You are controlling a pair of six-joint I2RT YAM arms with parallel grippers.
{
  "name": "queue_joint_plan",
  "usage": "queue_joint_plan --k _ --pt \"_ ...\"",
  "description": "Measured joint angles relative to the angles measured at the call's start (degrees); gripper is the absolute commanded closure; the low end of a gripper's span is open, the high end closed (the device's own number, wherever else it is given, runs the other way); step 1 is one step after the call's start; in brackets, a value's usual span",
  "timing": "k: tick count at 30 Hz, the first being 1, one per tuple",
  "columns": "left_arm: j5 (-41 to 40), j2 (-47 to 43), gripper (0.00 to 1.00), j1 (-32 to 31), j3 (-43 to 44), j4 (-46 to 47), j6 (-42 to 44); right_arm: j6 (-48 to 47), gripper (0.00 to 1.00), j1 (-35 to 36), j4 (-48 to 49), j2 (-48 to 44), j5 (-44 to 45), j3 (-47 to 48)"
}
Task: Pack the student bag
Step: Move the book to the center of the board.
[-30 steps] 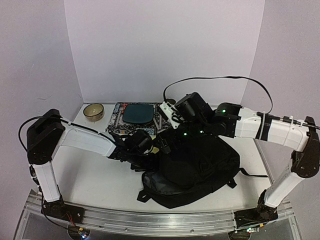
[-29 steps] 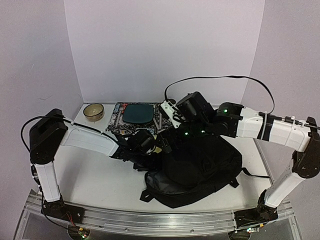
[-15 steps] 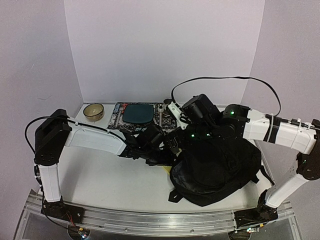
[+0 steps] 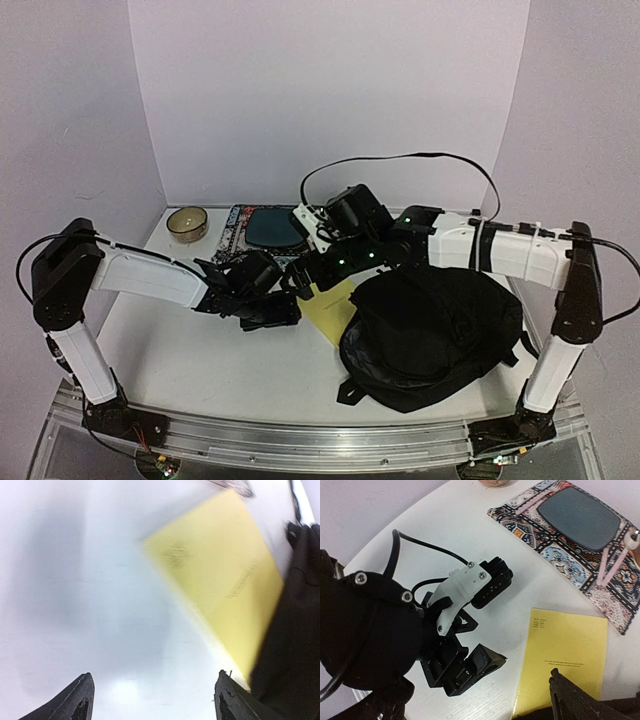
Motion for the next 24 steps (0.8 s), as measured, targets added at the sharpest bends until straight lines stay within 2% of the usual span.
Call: queue_joint_plan --k 5,11,18,24 --pt "-1.25 -2.34 0.14 2.12 -3.57 0.06 -1.19 1.24 0.02 -1.42 2.59 3.21 -7.62 1.64" --pt "-0.82 -2.08 0.13 2.04 -2.80 0.18 -1.68 1.60 0.02 -4.54 1.41 2.91 -16.60 1.58" --pt "0.59 3.67 0.13 2.96 6.74 -0.61 -1.55 1.46 0.02 -11.31 -4.41 0.39 -17.64 -0.37" --pt "0.84 6.36 0.12 3.22 10.72 -0.65 -1.44 0.27 0.02 -9.79 -6.52 -1.63 -12.32 -1.92"
